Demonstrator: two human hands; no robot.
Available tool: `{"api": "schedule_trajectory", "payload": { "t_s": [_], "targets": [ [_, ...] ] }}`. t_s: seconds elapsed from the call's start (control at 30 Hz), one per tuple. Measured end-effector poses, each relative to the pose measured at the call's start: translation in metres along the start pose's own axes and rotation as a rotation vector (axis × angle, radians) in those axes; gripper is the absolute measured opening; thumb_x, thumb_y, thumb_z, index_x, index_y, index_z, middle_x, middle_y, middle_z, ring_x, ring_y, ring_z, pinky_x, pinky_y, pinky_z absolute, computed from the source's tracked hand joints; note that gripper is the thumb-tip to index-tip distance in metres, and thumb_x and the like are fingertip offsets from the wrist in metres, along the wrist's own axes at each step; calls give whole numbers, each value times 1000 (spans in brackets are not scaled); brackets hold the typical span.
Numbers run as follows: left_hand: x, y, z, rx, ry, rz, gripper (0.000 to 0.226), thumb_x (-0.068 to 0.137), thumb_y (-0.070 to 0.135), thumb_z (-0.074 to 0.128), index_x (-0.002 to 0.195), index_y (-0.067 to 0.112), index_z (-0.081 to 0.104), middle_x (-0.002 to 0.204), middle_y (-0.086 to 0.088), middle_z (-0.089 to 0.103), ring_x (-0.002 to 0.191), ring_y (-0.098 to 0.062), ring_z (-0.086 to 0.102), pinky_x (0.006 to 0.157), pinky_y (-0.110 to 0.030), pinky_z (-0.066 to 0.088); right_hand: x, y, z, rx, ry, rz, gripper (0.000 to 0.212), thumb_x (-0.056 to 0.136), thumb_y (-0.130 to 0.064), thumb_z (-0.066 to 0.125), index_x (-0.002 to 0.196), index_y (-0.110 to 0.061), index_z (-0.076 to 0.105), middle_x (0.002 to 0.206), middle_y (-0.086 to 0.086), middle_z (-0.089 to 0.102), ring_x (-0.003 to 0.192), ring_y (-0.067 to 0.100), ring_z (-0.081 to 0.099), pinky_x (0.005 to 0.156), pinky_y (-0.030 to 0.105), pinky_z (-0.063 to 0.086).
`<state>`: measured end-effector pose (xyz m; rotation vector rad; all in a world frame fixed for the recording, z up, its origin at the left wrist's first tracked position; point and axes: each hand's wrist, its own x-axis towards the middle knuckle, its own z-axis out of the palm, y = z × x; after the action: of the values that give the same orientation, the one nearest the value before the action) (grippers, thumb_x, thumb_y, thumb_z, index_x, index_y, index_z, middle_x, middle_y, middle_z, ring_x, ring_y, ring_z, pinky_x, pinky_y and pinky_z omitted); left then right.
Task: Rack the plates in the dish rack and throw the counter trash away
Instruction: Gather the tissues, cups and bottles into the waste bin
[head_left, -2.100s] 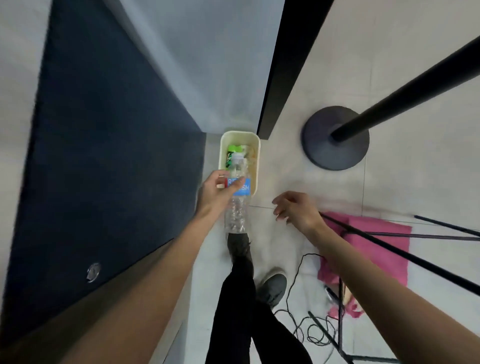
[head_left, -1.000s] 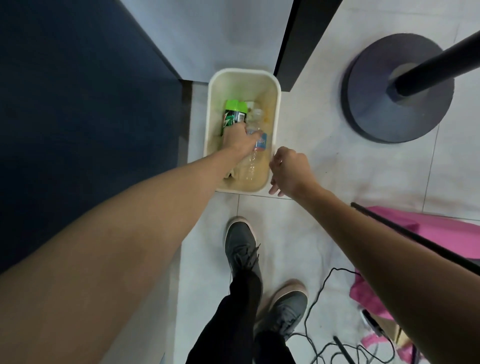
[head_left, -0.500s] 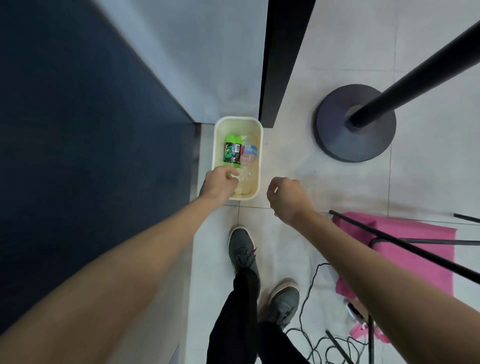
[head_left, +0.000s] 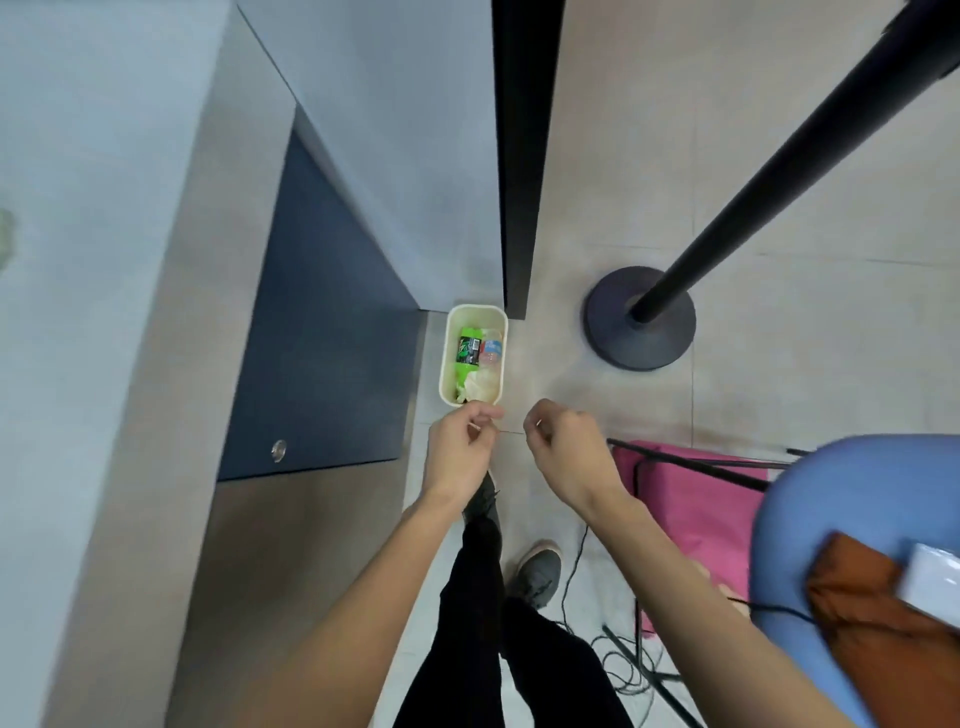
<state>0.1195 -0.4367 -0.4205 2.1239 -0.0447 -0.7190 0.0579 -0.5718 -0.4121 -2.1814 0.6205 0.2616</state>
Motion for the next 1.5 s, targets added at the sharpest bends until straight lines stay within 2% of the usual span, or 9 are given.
{"api": "schedule_trajectory", "payload": {
  "t_s": [0.17,0.4,0.57,0.7,1.03,1.2,1.3,1.4,1.5],
  "targets": [
    [-76,46,-52,124,122,263,20,93,9,60,98,23,72,92,8,70,74,-8,62,67,-26,50,-67,-60,-51,125,44,-193,10,91,-11,55,83,-12,61,67,-2,60,60,17,52,62,33,44],
    [-153,87,-123,142,189,341,17,95,10,59,101,17,73,96,9,70,83,-5,64,73,-21,51,-121,-128,-84,176,-11,-315,15,93,-13,57,79,-15,60,67,0,63,62,17,56,62,32,47],
    [-180,87,-171,116,271,312,17,94,11,59,99,19,72,91,15,68,85,-6,64,77,-25,53,-135,-182,-78,107,-111,-466,21,93,-17,58,75,-27,56,69,-7,62,67,10,57,62,18,43],
    [-189,78,-205,40,330,230,20,95,10,57,100,20,73,87,18,66,84,-1,62,74,-14,46,-132,-225,-68,73,-180,-577,33,94,-16,58,70,-38,50,68,-17,61,70,7,58,61,13,41],
    [-185,38,-279,-36,566,153,20,96,15,57,99,27,73,99,18,69,88,0,62,73,-9,46,-93,-294,-50,-89,-311,-695,16,93,-13,58,82,-22,64,72,-12,63,72,7,58,61,17,45],
    [-157,20,-344,53,730,106,29,91,9,61,114,25,66,114,15,61,80,-2,61,76,-19,48,-46,-329,-34,-140,-322,-727,13,94,-11,58,85,-21,60,72,-8,63,67,10,57,59,19,43],
    [-138,11,-380,151,773,43,45,86,11,64,130,24,59,133,12,53,70,-7,60,78,-31,51,-19,-353,-18,-201,-299,-732,8,94,-16,58,99,-22,58,85,-5,64,75,6,58,61,11,39],
    [-120,4,-407,249,750,12,59,83,12,66,139,25,52,144,10,46,70,-12,58,74,-32,49,6,-377,1,-272,-271,-743,23,93,-18,59,115,-17,56,106,-1,58,85,12,57,69,18,39],
    [-105,0,-426,319,710,-5,66,81,11,66,143,24,48,148,9,41,92,-19,62,69,-33,48,26,-396,20,-311,-259,-738,41,91,-20,63,130,-15,49,127,3,45,95,20,58,81,26,45]
  ]
}}
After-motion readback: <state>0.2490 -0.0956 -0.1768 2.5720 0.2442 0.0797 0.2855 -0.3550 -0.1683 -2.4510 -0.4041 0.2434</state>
